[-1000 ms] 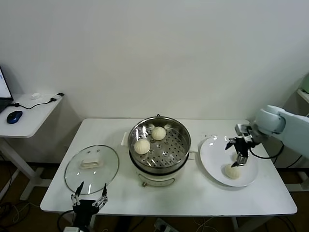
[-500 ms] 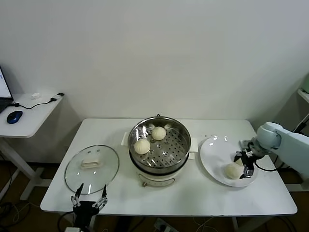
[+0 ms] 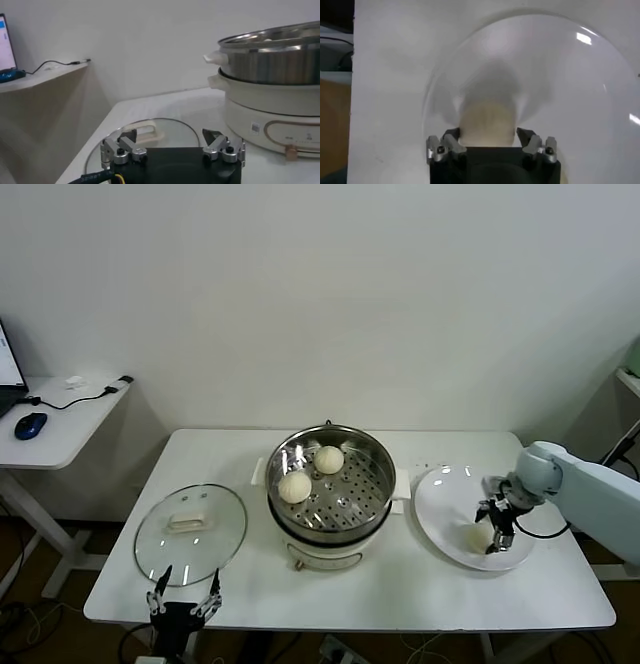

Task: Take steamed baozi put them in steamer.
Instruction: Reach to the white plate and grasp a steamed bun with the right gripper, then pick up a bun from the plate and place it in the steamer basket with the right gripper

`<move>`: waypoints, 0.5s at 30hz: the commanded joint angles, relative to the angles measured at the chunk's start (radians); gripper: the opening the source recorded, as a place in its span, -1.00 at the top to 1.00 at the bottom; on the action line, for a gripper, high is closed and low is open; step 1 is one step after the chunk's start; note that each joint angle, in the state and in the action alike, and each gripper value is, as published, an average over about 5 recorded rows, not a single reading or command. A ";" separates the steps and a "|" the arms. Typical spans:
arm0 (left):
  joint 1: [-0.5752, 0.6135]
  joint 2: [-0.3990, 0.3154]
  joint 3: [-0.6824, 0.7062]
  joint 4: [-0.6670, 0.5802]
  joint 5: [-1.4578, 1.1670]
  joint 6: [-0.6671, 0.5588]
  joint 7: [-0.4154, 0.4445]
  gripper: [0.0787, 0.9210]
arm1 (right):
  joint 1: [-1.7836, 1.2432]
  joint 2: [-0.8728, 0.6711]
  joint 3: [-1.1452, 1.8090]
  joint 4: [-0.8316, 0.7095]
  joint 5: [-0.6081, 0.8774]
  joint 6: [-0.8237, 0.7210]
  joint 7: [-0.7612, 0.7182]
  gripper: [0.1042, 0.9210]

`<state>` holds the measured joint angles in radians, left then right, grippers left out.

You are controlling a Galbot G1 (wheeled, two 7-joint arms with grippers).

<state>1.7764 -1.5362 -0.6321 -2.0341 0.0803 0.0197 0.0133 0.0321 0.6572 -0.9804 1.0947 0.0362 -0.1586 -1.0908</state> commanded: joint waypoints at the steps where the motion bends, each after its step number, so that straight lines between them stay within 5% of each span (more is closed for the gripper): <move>1: -0.001 0.000 0.001 0.000 0.001 0.000 0.000 -0.77 | -0.009 0.019 0.007 -0.018 -0.002 0.003 -0.003 -0.26; 15: 0.005 0.003 -0.002 -0.001 -0.004 -0.005 0.001 -0.77 | 0.195 -0.004 -0.119 0.033 0.070 0.093 -0.032 -0.02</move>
<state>1.7808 -1.5365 -0.6331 -2.0345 0.0781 0.0159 0.0133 0.1085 0.6545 -1.0318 1.1137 0.0784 -0.1254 -1.1115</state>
